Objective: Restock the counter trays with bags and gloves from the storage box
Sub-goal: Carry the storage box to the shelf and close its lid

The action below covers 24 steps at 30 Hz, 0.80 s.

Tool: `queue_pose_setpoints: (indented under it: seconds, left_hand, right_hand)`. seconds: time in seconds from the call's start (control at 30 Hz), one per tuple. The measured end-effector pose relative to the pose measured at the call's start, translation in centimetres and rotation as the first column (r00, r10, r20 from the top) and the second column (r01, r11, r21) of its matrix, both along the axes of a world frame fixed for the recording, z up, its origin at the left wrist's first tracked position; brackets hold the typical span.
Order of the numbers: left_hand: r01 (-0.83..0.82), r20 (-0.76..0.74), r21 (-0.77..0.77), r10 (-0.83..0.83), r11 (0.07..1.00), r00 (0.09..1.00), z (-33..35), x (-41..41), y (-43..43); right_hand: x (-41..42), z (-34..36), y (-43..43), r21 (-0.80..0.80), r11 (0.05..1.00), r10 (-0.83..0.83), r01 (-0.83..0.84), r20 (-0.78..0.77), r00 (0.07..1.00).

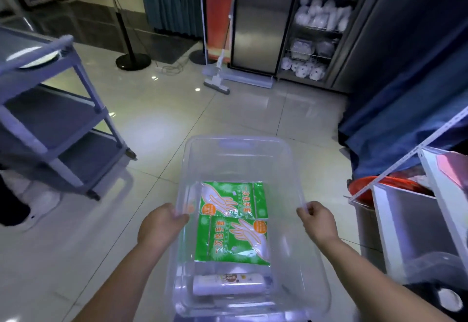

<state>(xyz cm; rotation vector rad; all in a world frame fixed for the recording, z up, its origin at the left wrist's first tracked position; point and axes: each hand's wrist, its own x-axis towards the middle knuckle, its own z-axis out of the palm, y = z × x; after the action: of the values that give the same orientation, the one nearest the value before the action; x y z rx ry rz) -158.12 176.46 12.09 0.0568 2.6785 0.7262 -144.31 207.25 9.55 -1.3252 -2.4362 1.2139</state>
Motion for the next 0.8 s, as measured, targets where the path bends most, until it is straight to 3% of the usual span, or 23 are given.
queue_pose_setpoints:
  seconds: [0.2, 0.4, 0.8]
  left_hand:
    - [0.217, -0.007, -0.001, -0.217, 0.976, 0.976, -0.5, -11.4, 10.1]
    - [0.448, 0.009, -0.069, -0.448, 0.891, 0.894, -1.6, -20.3, 20.5]
    - [0.684, 0.187, -0.085, -0.663, 0.724, 0.725, -7.7, -25.0, 44.8]
  right_hand:
    - [-6.5, 0.7, 7.2, 0.017, 0.988, -0.153, 0.152, 0.025, 0.988]
    - [-10.4, 0.3, 13.6, 0.001, 0.939, -0.343, 0.344, 0.065, 0.937]
    - [-9.5, -5.9, 30.8, -0.052, 0.81, -0.578, 0.584, 0.103, 0.81]
